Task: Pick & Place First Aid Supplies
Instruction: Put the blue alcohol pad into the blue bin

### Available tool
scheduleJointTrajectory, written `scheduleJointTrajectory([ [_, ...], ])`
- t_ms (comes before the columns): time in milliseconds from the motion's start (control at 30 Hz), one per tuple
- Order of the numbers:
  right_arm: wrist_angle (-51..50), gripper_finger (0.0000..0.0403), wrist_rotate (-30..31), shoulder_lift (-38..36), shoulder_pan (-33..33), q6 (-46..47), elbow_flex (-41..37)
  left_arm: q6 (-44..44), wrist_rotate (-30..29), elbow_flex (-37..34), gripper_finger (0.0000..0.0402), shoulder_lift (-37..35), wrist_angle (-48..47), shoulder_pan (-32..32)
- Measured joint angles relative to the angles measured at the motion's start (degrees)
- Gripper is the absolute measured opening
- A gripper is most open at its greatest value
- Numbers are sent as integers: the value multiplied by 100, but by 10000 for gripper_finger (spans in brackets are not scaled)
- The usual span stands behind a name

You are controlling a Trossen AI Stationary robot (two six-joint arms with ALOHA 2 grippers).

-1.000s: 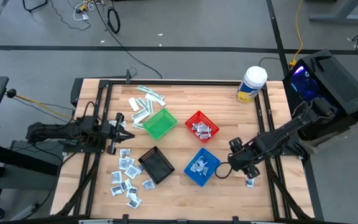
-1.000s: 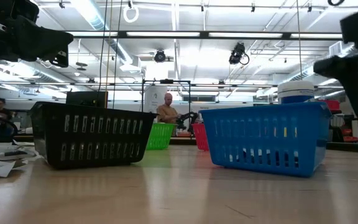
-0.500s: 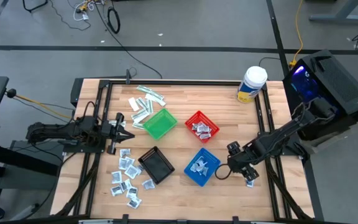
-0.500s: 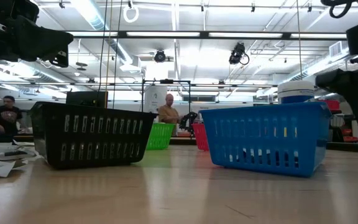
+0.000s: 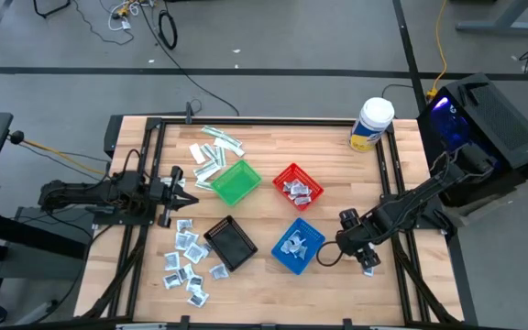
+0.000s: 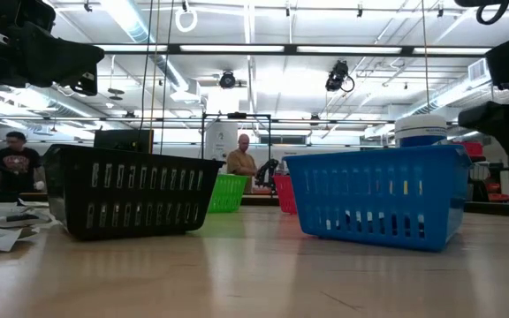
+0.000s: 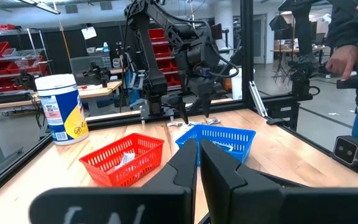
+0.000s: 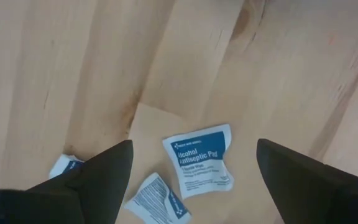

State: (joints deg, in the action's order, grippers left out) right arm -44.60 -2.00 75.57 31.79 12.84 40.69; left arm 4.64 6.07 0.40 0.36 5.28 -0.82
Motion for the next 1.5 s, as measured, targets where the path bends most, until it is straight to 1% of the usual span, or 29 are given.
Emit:
scheduleJointTrajectory([
  [100, 29, 345, 1, 1, 0, 211, 0, 0, 0, 1, 25, 0, -1, 2],
  [233, -70, 345, 1, 1, 0, 883, 4, 0, 0, -1, 25, -1, -1, 0],
  [300, -285, 345, 22, 2, 7, 1118, 79, 0, 0, 0, 25, 0, 0, 2],
  [400, -679, 345, 243, 2, 7, 1138, 315, 0, 0, 0, 25, 0, 2, 0],
  [467, -895, 345, 331, 2, 7, 955, 473, 0, 0, 0, 25, 0, 1, 0],
  [567, -1047, 345, 274, 2, -46, 994, 653, 0, 0, 0, 25, -2, -1, 0],
  [800, -1159, 345, 228, 2, -332, 2793, 734, 0, 0, 0, 25, -2, 0, 2],
  [967, -1422, 345, 195, 2, -351, 4069, 734, 0, 0, 1, 25, -2, -1, 2],
  [1067, -1484, 345, 215, 2, -297, 4679, 734, 0, 0, 0, 25, 0, 2, 0],
  [1300, -1367, 345, 341, 2, -190, 5246, 686, 0, 0, 0, 25, -1, 1, 0],
  [1500, -697, 345, 96, 4, -190, 5578, 173, 0, 0, -1, 25, 0, 0, 1],
])
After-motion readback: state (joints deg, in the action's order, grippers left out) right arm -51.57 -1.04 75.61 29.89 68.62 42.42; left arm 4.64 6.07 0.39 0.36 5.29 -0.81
